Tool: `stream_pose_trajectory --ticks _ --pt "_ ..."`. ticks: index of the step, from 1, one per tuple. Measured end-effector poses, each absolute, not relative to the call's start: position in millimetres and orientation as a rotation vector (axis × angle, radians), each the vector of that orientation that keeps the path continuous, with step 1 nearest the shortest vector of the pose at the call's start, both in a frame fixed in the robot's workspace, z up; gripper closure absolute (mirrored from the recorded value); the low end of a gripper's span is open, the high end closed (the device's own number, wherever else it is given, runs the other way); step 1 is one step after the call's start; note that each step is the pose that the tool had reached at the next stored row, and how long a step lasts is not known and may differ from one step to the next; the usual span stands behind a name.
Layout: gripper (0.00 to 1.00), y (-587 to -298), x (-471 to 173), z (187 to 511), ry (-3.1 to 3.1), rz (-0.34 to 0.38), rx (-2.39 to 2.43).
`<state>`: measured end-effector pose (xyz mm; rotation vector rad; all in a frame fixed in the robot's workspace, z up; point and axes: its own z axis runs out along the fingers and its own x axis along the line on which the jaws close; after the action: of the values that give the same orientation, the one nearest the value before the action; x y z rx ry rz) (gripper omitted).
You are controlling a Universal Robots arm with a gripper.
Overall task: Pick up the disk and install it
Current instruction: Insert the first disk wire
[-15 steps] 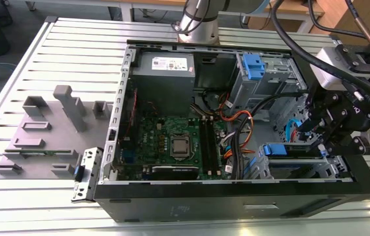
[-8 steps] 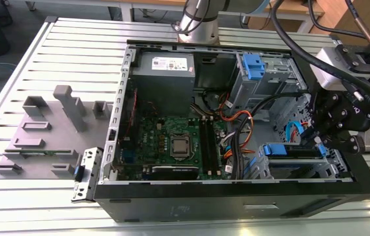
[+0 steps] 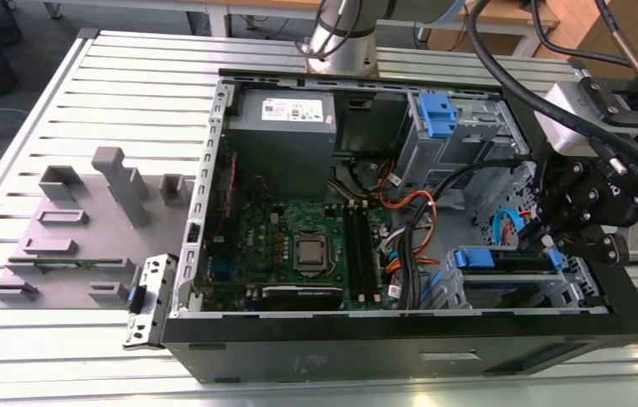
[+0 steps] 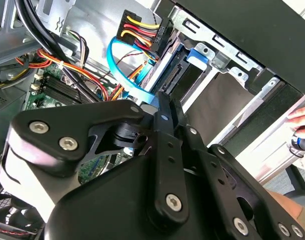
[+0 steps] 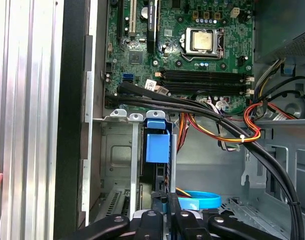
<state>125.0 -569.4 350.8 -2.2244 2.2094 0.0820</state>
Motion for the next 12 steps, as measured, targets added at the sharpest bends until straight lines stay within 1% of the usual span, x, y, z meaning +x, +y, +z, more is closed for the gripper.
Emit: stream_pose_trajectory --ticks 12 --pt "0.84 -569.4 122.4 345.7 2.2 0.09 -2.219"
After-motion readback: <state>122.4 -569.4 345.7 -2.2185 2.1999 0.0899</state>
